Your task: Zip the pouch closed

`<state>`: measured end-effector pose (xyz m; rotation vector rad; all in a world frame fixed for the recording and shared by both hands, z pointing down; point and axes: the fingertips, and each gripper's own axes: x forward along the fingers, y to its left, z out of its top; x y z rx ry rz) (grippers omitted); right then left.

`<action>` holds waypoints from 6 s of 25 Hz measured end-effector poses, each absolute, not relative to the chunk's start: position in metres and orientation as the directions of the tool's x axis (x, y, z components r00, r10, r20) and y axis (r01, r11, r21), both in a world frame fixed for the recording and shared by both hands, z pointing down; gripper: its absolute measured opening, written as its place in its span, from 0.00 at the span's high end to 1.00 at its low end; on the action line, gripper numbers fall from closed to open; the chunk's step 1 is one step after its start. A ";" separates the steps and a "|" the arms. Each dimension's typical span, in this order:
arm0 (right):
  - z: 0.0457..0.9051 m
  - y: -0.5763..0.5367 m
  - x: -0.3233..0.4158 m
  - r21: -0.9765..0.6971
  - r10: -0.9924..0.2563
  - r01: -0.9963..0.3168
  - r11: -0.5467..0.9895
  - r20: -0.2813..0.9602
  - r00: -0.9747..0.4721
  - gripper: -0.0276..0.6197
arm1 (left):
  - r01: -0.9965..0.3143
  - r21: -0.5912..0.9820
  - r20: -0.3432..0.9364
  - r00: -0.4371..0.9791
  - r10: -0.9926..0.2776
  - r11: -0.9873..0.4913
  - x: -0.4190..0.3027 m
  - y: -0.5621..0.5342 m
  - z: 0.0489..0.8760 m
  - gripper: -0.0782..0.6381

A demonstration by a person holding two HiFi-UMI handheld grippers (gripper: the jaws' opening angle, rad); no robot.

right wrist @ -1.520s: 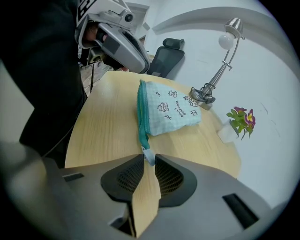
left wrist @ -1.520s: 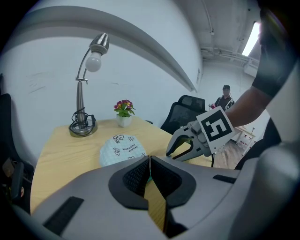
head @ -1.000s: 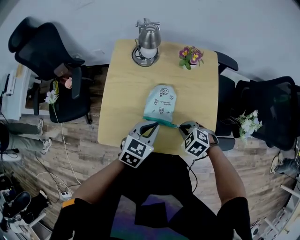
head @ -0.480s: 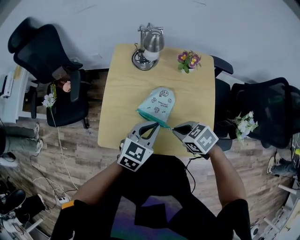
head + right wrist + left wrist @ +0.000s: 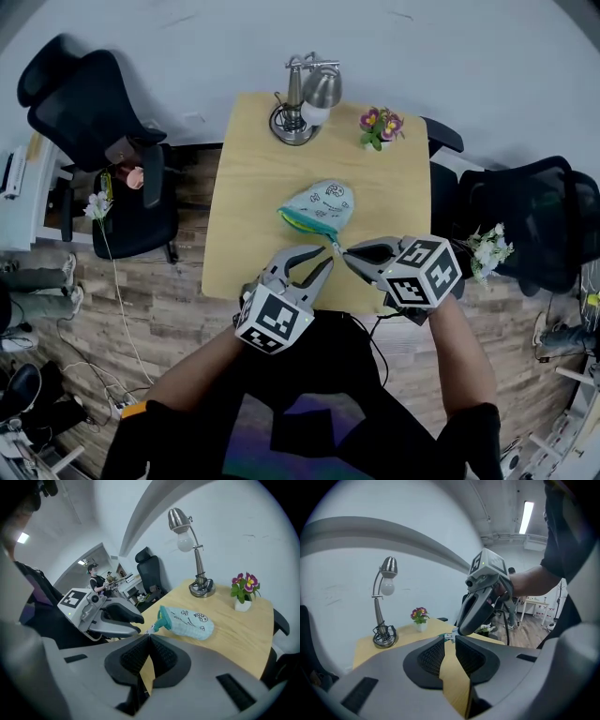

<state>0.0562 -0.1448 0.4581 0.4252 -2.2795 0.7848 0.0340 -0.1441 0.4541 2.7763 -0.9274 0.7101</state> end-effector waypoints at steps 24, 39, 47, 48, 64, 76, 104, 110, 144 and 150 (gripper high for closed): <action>0.426 -0.119 0.052 -0.369 -0.098 -0.469 0.802 0.695 -0.713 0.93 | -0.507 -0.034 0.405 0.781 -0.476 -0.861 0.045 -0.127 0.424 0.73; 0.431 -0.119 0.054 -0.364 -0.092 -0.469 0.805 0.704 -0.704 0.93 | -0.537 -0.001 0.387 0.777 -0.496 -0.843 0.041 -0.131 0.422 0.87; 0.434 -0.117 0.051 -0.366 -0.083 -0.462 0.808 0.706 -0.703 0.93 | -0.534 0.008 0.409 0.773 -0.485 -0.845 0.040 -0.131 0.430 0.87; 0.434 -0.118 0.051 -0.365 -0.084 -0.464 0.807 0.708 -0.702 0.93 | -0.532 0.004 0.416 0.771 -0.482 -0.847 0.040 -0.131 0.431 0.87; 0.425 -0.116 0.062 -0.339 -0.126 -0.485 0.806 0.702 -0.701 0.93 | -0.568 -0.014 0.428 0.740 -0.518 -0.823 0.026 -0.152 0.427 0.88; 0.424 -0.116 0.085 -0.317 -0.163 -0.524 0.791 0.715 -0.680 0.93 | -0.700 -0.019 0.448 0.632 -0.632 -0.713 -0.033 -0.195 0.427 0.88; 0.446 -0.144 0.151 -0.191 -0.317 -0.696 0.692 0.786 -0.531 0.93 | -0.694 0.057 0.487 0.647 -0.587 -0.718 0.000 -0.213 0.453 0.88; 0.450 -0.151 0.155 -0.170 -0.371 -0.728 0.664 0.771 -0.518 0.93 | -0.693 0.072 0.494 0.649 -0.578 -0.717 0.000 -0.209 0.458 0.87; 0.397 -0.133 0.083 -0.009 -0.832 -0.967 0.255 0.507 -0.225 0.92 | -0.744 0.093 0.374 0.642 -0.670 -0.661 -0.052 -0.139 0.400 0.85; 0.398 -0.110 0.074 -0.006 -0.856 -0.983 0.186 0.490 -0.164 0.93 | -0.729 0.081 0.361 0.657 -0.662 -0.680 -0.060 -0.117 0.402 0.87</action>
